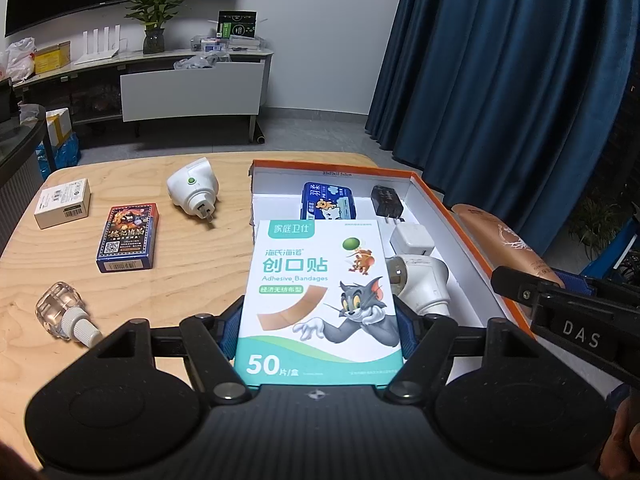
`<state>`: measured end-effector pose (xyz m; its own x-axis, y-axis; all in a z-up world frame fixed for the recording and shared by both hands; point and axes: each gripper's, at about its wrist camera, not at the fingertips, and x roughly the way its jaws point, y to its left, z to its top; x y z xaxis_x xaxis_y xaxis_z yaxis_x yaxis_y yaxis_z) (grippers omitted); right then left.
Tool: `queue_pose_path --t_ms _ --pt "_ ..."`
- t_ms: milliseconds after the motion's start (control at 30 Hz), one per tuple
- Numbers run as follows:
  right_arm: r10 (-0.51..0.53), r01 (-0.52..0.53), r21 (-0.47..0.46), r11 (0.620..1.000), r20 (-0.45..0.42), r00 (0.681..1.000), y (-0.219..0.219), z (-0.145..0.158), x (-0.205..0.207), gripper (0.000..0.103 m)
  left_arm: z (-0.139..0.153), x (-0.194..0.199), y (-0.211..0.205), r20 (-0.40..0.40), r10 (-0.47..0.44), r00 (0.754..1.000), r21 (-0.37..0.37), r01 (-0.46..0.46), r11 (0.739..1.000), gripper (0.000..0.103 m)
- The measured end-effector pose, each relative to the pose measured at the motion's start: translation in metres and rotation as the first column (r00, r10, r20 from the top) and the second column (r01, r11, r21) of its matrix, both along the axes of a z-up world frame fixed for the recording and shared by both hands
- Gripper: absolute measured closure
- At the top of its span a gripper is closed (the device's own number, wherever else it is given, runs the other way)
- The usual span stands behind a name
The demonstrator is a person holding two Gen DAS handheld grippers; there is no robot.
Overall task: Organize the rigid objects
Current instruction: 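Hold the bandage box and brown tube above the box, lowering slowly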
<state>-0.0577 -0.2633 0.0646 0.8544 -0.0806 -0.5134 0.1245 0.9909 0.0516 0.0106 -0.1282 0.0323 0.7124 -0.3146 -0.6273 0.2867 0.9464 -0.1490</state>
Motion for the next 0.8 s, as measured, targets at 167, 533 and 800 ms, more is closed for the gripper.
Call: queue_pose_path --t_ms 167,533,800 --pt "0.0 0.0 -0.001 1.0 0.0 1.0 0.0004 0.0 0.0012 0.057 -0.0004 0.0005 -0.0004 -0.003 0.0 1.0 0.0 0.0 1.0 0.031" --pt "-0.001 0.001 -0.001 1.0 -0.003 1.0 0.0008 0.0006 0.0013 0.057 -0.0006 0.0008 -0.0002 -0.003 -0.001 1.0 0.002 0.001 1.0 0.031" --pt "-0.002 0.002 -0.002 1.0 -0.007 1.0 -0.0001 -0.0001 0.0038 0.057 -0.0008 0.0004 -0.0011 -0.005 -0.005 1.0 0.004 0.005 1.0 0.031"
